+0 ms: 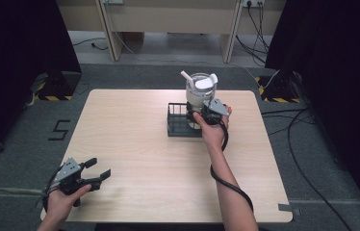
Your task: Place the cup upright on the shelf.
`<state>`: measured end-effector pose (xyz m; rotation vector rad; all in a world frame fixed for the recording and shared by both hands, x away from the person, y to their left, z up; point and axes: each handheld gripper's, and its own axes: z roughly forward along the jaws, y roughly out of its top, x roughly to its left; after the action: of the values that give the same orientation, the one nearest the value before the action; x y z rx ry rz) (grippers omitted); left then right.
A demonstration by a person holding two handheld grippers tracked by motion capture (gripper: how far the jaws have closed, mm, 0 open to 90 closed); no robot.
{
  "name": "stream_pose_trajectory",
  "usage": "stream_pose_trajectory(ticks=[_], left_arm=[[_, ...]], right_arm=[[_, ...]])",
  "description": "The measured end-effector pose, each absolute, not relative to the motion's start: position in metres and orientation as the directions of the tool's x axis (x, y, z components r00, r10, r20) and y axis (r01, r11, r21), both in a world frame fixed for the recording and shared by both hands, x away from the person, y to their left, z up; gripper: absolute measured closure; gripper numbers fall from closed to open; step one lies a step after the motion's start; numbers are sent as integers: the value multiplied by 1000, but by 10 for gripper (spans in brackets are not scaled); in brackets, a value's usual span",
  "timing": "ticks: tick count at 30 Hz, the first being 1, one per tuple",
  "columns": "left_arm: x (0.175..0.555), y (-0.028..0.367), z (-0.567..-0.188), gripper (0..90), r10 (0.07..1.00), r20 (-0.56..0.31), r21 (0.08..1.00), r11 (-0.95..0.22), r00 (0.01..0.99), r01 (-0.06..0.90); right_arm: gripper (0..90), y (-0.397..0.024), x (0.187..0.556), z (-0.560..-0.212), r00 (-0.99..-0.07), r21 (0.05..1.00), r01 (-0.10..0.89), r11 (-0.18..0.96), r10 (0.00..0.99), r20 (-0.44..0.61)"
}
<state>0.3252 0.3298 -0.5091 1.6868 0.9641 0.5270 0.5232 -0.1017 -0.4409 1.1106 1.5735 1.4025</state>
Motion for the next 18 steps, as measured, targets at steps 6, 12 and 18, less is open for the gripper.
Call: stream_pose_trajectory(ticks=[6,12,18], left_arm=[[326,330,-509,191,809,-121,936,-100,575,339],[325,330,-509,191,809,-121,936,-100,575,338],[326,330,-509,191,809,-121,936,-100,575,337]], right_arm=[[92,-103,523,-442,-361,993,115,32,933,12],[91,-103,521,-443,-355,993,113,25,935,16],[88,-103,519,-443,-348,993,115,14,937,27]])
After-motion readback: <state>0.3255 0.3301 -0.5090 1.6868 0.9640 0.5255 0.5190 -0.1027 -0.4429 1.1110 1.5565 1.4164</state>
